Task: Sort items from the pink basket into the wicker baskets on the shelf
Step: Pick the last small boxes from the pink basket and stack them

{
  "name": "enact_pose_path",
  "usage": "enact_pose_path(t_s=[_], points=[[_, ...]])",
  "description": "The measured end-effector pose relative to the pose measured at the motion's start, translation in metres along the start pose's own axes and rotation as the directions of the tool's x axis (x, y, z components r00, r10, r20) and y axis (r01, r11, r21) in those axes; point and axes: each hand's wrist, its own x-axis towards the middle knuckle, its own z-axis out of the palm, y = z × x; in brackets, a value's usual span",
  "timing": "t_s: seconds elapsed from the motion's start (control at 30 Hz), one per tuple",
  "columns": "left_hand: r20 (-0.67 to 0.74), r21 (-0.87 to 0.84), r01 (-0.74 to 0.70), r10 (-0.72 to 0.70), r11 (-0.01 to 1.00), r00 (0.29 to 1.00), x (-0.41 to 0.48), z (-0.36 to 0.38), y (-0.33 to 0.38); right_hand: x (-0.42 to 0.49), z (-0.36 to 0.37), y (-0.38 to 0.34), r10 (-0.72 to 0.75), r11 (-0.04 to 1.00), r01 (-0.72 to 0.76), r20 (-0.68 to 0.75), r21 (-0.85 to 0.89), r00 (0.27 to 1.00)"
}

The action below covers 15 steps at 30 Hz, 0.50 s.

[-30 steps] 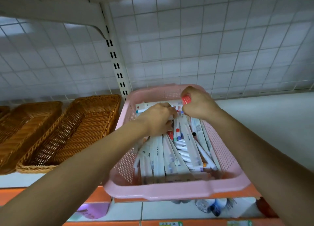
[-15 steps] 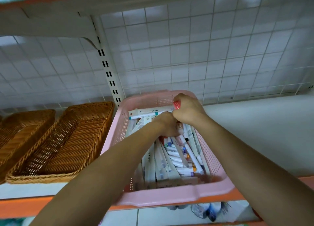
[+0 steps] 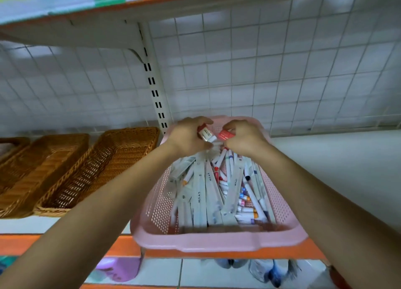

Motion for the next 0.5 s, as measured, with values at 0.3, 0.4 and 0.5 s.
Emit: enact_pose_path(t_s=[0.3,0.4,0.5], points=[[-0.21,-0.146,-0.043,0.011,0.988,0.978,-0.048,-0.028,-0.022,-0.046,-0.023,-0.059,-0.193,0.975,0.198,0.062,-0.099,0.979],[-0.234,-0.221,-0.068,0.015,0.973,0.972,-0.064,-0.04,-0.037,-0.056,-0.009,-0.079,-0.239,0.971,0.24,0.06,-0.005,0.969],[-0.261,-0.265,-0.099,0.028,0.959,0.965,-0.088,-0.054,-0.059,-0.064,0.012,-0.103,-0.251,0.968,0.251,0.02,0.004,0.968]])
